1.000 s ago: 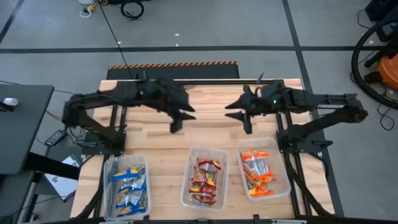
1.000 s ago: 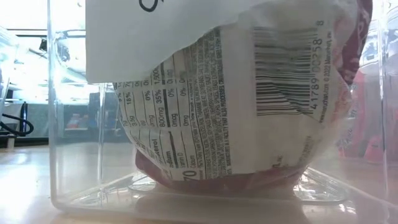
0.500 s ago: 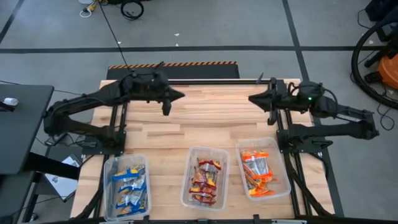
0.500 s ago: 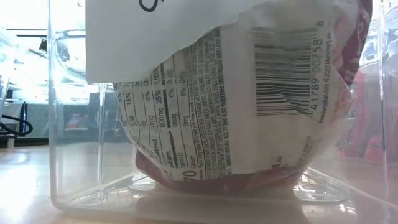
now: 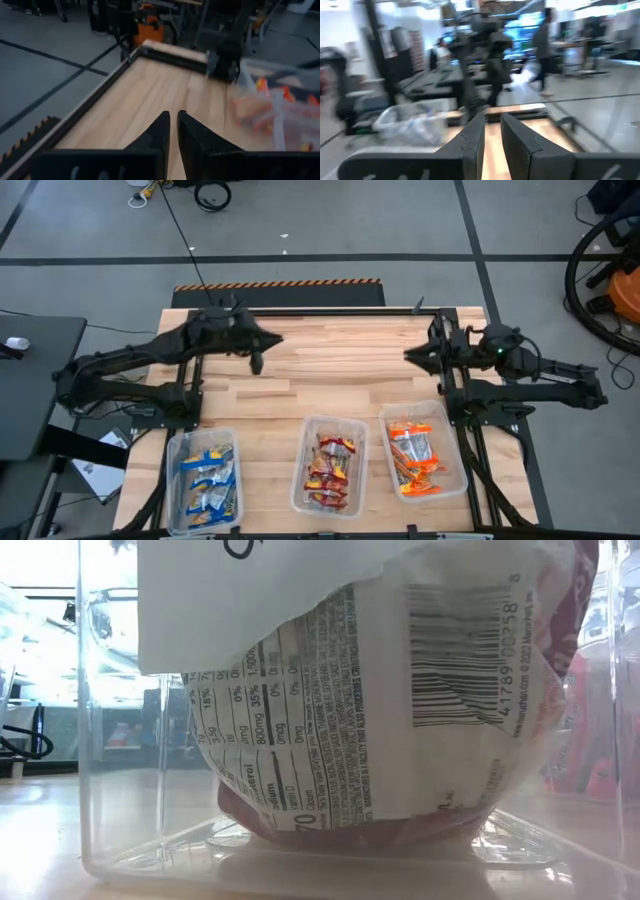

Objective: Sort Maruchan noodles
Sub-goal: Return to Home Position

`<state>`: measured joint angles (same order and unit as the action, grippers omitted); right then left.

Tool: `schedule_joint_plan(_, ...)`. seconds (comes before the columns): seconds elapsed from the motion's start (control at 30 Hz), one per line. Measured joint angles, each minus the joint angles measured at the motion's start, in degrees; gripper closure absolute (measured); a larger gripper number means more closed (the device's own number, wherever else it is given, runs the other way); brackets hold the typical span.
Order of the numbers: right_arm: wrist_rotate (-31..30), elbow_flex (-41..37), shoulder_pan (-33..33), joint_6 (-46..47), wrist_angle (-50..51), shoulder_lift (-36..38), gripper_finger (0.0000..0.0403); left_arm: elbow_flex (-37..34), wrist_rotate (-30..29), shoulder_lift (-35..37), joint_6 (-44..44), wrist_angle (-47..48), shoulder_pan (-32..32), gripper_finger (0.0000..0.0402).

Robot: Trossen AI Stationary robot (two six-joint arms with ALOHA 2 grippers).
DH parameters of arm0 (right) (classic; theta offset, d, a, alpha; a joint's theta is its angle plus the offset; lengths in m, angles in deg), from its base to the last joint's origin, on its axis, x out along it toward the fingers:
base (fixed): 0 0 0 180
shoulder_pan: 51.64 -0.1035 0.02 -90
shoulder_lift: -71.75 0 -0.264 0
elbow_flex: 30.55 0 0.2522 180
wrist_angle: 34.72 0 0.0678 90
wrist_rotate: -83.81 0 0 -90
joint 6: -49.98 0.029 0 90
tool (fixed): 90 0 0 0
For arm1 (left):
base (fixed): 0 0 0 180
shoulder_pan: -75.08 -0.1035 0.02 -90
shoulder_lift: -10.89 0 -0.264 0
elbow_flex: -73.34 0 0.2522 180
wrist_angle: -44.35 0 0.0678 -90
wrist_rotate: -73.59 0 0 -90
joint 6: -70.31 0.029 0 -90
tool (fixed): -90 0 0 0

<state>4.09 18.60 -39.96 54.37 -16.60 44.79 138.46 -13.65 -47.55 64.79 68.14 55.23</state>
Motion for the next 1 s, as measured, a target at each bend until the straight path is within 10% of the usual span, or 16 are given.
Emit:
schedule_joint_plan(0.63,-1.5,-24.5,-12.6,6.1,-22.1,12.4,0.0335,-34.9,0.1,48.3,-2.0,-0.2,5.0,0.0361)
schedule_joint_plan(1.0,-3.3,-28.6,-13.5,1.5,-21.6,22.2,0.0336,-44.3,9.4,58.3,-2.8,-8.9,8.5,0.0361)
